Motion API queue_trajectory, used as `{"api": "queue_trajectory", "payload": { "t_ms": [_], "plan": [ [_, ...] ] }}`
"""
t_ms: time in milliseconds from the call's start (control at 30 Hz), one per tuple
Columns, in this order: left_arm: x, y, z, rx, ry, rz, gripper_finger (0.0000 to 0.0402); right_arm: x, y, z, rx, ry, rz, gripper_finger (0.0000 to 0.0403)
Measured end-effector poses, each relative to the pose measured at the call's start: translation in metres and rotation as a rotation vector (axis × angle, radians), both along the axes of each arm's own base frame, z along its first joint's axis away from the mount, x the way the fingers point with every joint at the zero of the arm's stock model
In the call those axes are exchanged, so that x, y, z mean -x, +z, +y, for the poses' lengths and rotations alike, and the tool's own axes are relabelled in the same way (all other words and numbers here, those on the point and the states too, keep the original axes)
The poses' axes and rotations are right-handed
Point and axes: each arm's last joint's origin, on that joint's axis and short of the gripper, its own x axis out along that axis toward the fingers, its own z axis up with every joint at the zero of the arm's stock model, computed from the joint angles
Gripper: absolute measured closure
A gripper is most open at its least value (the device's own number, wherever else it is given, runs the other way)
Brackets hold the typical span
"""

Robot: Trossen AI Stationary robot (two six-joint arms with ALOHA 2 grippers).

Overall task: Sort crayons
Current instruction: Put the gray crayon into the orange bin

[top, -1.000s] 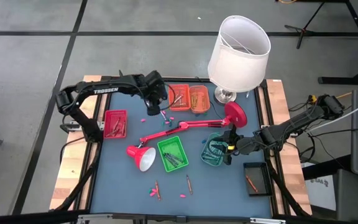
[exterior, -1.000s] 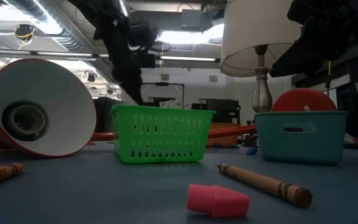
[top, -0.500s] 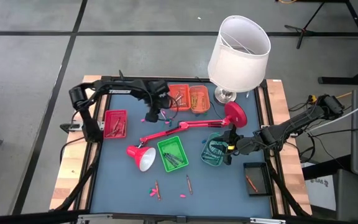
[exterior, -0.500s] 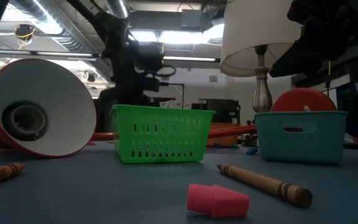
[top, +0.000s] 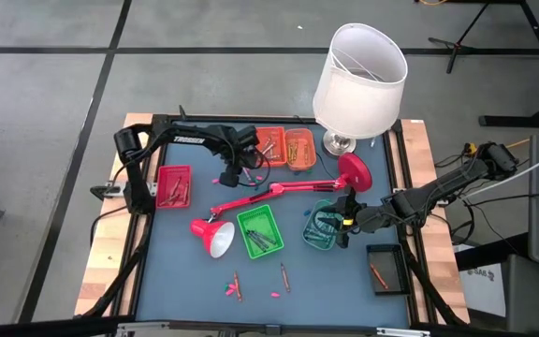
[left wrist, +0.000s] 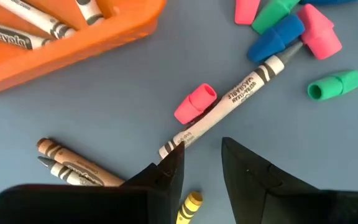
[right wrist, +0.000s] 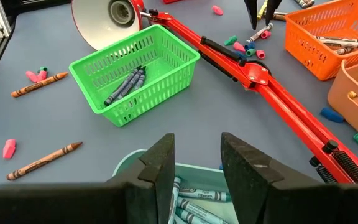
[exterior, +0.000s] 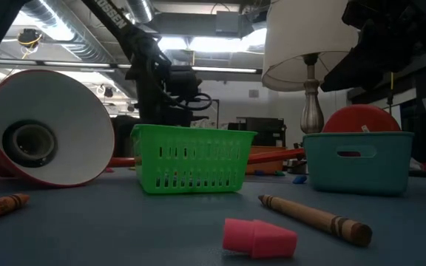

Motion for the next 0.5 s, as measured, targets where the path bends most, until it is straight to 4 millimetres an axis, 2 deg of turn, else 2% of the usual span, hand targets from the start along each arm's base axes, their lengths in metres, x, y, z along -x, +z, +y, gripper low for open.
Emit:
{"api": "queue_trajectory", "payload": {
  "t_ms": [500],
  "plan": [
    [-0.0012, 0.0001, -0.0025, -0.008, -0.008, 0.003, 0.0310, 0.0000, 0.0000, 0.0000, 0.003, 0.001, 0.000, 0.0276]
  ]
}}
